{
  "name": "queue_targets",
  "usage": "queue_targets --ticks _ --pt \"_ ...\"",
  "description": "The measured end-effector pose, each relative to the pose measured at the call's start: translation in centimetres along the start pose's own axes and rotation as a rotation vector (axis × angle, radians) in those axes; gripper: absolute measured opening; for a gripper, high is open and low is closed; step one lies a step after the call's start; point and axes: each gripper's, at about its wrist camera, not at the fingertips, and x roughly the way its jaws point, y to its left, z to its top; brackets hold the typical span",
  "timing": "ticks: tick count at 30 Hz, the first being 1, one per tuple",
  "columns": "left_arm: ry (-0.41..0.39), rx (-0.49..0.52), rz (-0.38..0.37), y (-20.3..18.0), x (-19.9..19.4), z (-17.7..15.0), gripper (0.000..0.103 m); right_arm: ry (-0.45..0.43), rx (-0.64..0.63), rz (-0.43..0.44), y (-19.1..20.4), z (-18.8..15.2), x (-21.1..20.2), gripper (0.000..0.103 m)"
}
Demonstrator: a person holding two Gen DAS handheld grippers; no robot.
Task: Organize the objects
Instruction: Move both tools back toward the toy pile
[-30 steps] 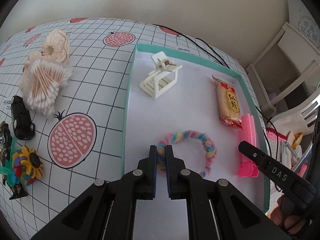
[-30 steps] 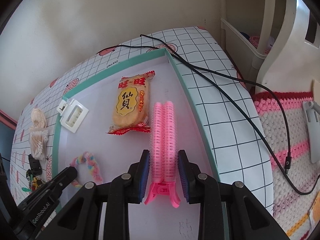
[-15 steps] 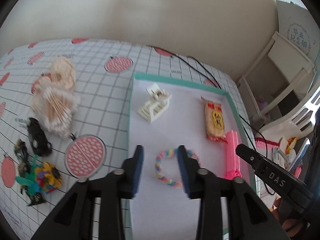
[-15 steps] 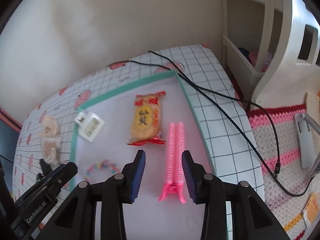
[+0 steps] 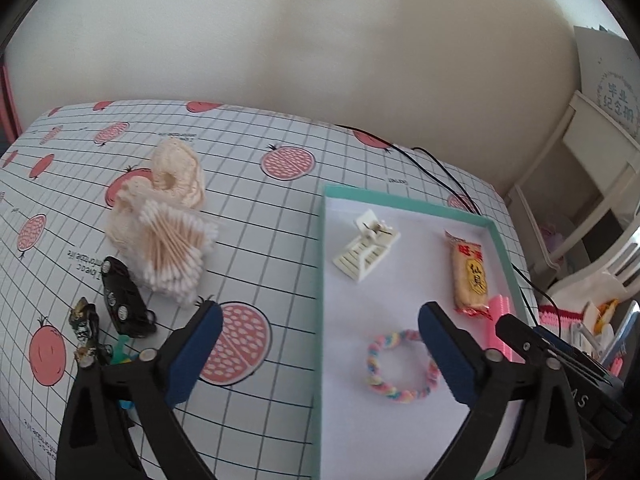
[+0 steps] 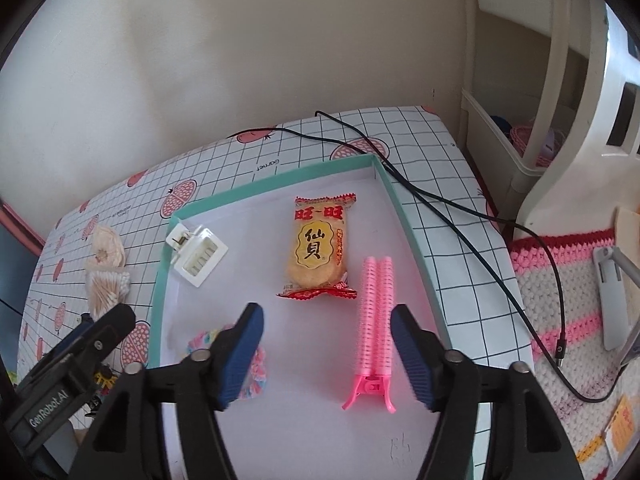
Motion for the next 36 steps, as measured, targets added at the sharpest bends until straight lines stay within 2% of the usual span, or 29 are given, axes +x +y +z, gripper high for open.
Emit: queue_targets --ticks 4,9,15,20,28,32,36 --pt "-0.011 -0.001 0.012 0.4 -0.1 0.1 0.103 -0.009 -0.019 -0.009 0.4 -0.2 0.1 0.093" --pt "-0.014 -0.006 0.025 0.8 -0.2 0.2 0.103 -0.021 -0.017 -0.007 0.8 -0.2 0.0 0.102" --pt "-0.030 -0.008 0.033 1.9 -1.0 0.7 0.103 -0.043 -0.034 -0.009 2.1 0.1 -0.2 0.103" --pt "-0.053 -0.029 0.044 4.1 -2.4 1.4 0.103 -0.083 -0.037 0.040 4.2 0.6 -1.4 0.103" --pt "-0.075 -0.092 0.100 10.2 -5.1 2.2 0.103 -0.095 -0.107 0.120 10.3 0.6 -2.3 0.103" --pt "-0.072 -0.126 0.147 13.6 -6.5 2.3 0.103 -0.079 -0.172 0.139 14.0 0.0 -2.5 0.103" --pt "-0.066 -0.165 0.159 16.7 -7.5 2.1 0.103 -0.048 -0.238 0.153 17.3 -1.1 -2.5 0.103"
